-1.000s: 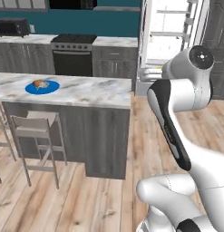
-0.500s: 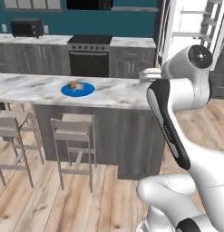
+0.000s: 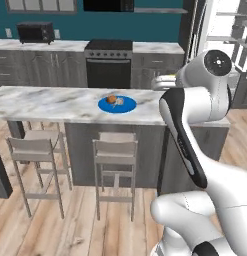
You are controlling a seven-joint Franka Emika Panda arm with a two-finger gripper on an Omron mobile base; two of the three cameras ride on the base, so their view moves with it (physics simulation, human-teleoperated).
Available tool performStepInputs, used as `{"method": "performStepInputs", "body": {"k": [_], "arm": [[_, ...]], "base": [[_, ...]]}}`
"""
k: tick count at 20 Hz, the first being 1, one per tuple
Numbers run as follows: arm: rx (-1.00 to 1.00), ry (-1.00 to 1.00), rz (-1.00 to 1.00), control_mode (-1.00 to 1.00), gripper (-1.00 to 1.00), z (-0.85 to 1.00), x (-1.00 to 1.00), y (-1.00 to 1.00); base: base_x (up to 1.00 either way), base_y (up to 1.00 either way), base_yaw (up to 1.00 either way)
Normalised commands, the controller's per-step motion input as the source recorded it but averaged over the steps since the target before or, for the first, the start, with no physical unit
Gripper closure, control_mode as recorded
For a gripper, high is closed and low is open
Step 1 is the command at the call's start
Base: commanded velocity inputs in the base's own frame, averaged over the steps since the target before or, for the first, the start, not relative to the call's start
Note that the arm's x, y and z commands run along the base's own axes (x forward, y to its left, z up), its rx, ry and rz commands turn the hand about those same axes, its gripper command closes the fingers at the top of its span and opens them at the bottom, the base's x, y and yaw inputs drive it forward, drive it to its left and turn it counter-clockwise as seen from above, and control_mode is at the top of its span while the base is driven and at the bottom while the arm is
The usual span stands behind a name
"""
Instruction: Take the cheese, fish, and potato from the fridge and place them on the plate on the dining counter to create an appetizer plate.
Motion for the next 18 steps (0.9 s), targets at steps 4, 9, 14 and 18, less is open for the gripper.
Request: {"method": "performStepInputs", "body": {"k": [4, 9, 14, 18], "arm": [[0.00, 0.00, 0.00, 1.00, 1.00, 0.00, 0.00, 0.00], [0.00, 0.00, 0.00, 1.00, 1.00, 0.00, 0.00, 0.00], [0.00, 0.00, 0.00, 1.00, 1.00, 0.00, 0.00, 0.00], [0.00, 0.00, 0.00, 1.00, 1.00, 0.00, 0.00, 0.00]], "base": [[0.81, 0.31, -0.14], [0.85, 0.17, -0.15], [0.61, 0.59, -0.17], [0.17, 1.00, -0.14]]}}
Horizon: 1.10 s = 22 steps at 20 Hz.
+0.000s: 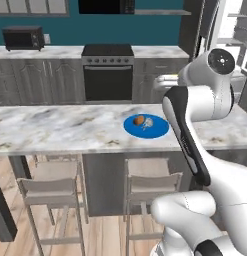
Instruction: Take the cheese, fish, and potato from the fridge and place them on the plate on the dining counter to create an appetizer plate.
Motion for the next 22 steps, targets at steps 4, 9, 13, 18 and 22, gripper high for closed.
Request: {"method": "performStepInputs", "body": {"k": [4, 9, 13, 18, 22], "arm": [[0.00, 0.00, 0.00, 1.00, 1.00, 0.00, 0.00, 0.00], [0.00, 0.00, 0.00, 1.00, 1.00, 0.00, 0.00, 0.00], [0.00, 0.00, 0.00, 1.00, 1.00, 0.00, 0.00, 0.00], [0.00, 0.00, 0.00, 1.00, 1.00, 0.00, 0.00, 0.00], [0.00, 0.00, 0.00, 1.00, 1.00, 0.00, 0.00, 0.00]], "base": [[0.28, 0.90, -0.13], [0.70, 0.10, -0.09], [0.69, -0.19, -0.01], [0.48, -0.37, 0.00], [0.20, -0.25, 0.00]]}}
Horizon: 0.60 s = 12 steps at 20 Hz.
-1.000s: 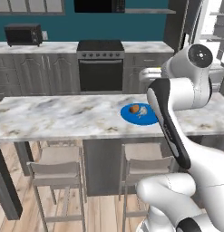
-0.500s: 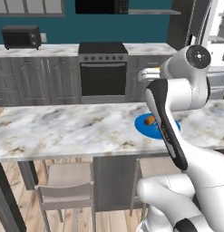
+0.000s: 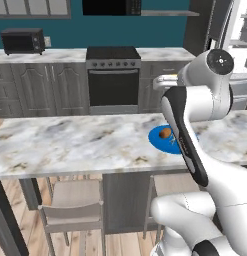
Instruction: Take the cheese, fish, and potato from the fridge and place them on the plate on the dining counter to create an appetizer plate.
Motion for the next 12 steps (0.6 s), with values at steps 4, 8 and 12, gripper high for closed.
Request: {"method": "performStepInputs", "body": {"k": [4, 8, 12], "arm": [[0.00, 0.00, 0.00, 1.00, 1.00, 0.00, 0.00, 0.00], [0.00, 0.00, 0.00, 1.00, 1.00, 0.00, 0.00, 0.00], [0.00, 0.03, 0.00, -1.00, 1.00, -0.04, 0.00, -0.20]], "base": [[0.09, 0.00, 0.00], [-0.02, -0.04, 0.00], [-0.02, -0.14, 0.00]]}}
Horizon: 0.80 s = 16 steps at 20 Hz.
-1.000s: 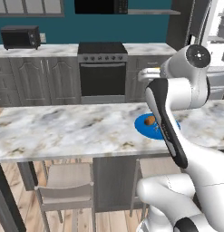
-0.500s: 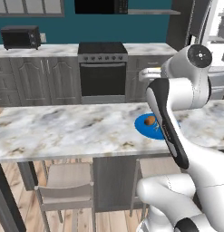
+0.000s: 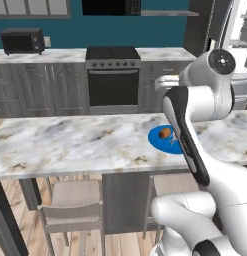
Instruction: Take the cheese, fish, and potato from the fridge and place them on the plate on the dining counter to create an appetizer plate.
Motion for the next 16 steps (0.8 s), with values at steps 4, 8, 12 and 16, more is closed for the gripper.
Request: {"method": "performStepInputs", "body": {"k": [4, 8, 12, 16], "arm": [[0.01, 0.17, -0.03, -1.00, 1.00, -0.16, 0.00, -0.63], [0.03, 0.20, -0.05, -1.00, 1.00, -0.22, 0.00, -0.77], [0.02, 0.17, -0.08, -1.00, 1.00, -0.34, 0.08, -0.68], [0.00, 0.11, -0.18, -1.00, 1.00, -0.48, 0.20, -0.59]], "base": [[0.00, 0.00, 0.00], [0.00, 0.00, 0.00], [0.00, 0.00, 0.00], [0.00, 0.00, 0.00]]}}
